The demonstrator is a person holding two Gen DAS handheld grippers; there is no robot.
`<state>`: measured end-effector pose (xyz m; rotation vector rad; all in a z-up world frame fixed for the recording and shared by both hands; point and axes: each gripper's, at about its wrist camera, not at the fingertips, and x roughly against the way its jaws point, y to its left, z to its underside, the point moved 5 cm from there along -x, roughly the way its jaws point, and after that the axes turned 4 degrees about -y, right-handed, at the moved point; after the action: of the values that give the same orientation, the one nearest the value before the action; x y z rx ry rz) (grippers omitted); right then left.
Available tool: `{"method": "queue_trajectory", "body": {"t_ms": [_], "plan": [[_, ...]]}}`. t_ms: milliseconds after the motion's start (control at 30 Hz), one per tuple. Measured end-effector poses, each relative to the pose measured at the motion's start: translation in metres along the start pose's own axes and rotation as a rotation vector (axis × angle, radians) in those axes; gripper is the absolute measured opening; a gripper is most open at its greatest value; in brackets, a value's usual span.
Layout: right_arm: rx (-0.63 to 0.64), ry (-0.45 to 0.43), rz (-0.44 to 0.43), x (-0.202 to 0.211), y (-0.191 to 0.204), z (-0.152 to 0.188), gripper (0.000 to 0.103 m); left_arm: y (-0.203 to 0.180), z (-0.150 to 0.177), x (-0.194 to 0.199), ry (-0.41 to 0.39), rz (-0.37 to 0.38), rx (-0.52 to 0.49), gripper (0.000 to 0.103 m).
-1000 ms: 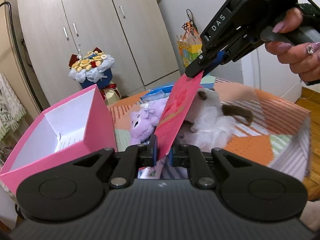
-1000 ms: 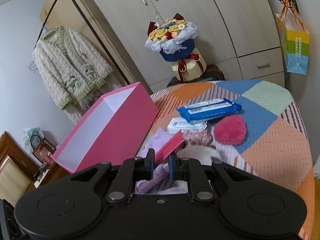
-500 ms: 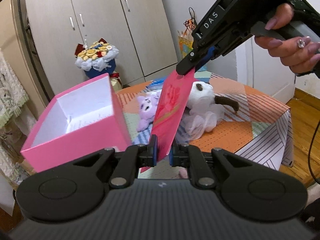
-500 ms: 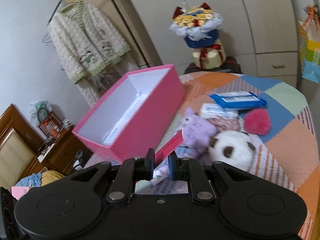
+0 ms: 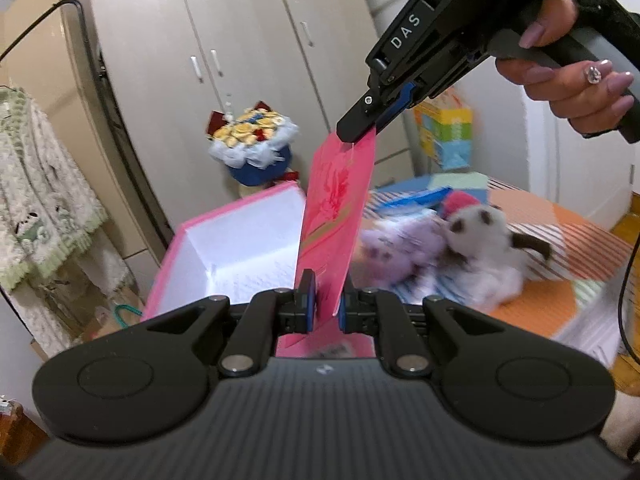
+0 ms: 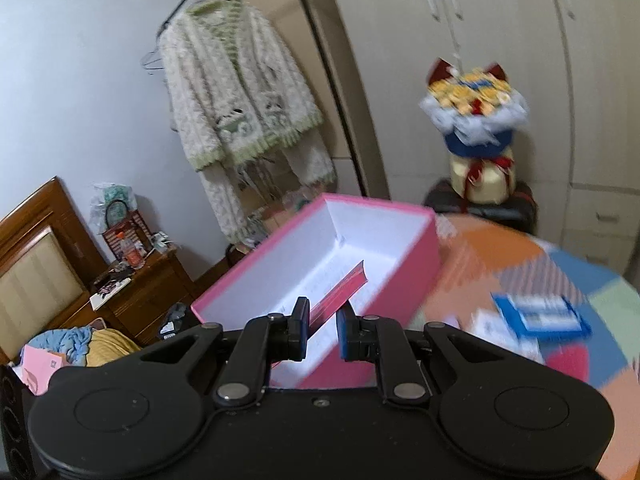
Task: Organize soft objects
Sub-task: 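Carry the red envelope into the pink box and release it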
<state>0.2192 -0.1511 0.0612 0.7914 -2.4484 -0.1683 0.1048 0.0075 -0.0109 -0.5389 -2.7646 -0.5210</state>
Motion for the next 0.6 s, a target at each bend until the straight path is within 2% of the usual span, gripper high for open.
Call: {"method": "queue_trajectory", "body": {"t_ms": [333, 467, 600], "plan": [[0.086, 0.039, -0.108, -0.086, -0.017, -0.061, 0.018, 0.053, -0.016, -0.069, 0.004, -0.068, 0.031, 0.010], [0.098, 0.082, -0.125, -0.128, -0.027, -0.074, 0.018, 0.068, -0.014, -0.107, 0.060, -0.091, 0.002, 0.010], [0.031, 0.155, -0.148, -0.170, -0.043, -0.070, 0.018, 0.076, -0.006, -0.137, 0.149, -0.088, -0.031, 0.010]]}}
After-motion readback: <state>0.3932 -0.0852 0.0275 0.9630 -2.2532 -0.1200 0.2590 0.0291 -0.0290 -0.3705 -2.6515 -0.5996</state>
